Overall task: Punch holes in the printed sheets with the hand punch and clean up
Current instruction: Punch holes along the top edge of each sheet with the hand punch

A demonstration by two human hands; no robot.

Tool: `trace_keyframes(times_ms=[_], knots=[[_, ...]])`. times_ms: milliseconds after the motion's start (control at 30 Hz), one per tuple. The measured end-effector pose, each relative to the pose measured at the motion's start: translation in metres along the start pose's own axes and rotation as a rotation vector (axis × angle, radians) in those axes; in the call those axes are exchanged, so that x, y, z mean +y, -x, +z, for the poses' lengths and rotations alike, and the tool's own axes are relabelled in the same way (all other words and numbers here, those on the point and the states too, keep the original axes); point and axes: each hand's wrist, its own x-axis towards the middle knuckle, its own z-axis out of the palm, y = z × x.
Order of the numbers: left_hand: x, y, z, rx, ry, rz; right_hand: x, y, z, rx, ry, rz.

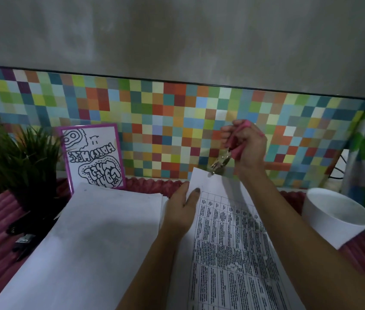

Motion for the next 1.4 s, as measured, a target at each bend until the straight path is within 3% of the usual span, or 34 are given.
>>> trace_keyframes(times_ms=[267, 500, 1033, 1400], knots=[[0.001, 0.000, -0.001, -0.012, 0.005, 0.038, 0.020, -0.002, 0.009, -0.070, -0.052, 0.049], [0.002, 0.001, 0.000, -0.023, 0.013, 0.047, 0.024, -0.004, 0.014, -0.154, 0.049, 0.019], [0.008, 0.002, 0.002, -0.033, 0.022, 0.029, 0.036, -0.004, 0.019, -0.021, 0.062, -0.006], [0.010, 0.007, 0.002, 0.062, -0.084, 0.161, 0.021, 0.006, 0.012, -0.274, 0.116, 0.212]])
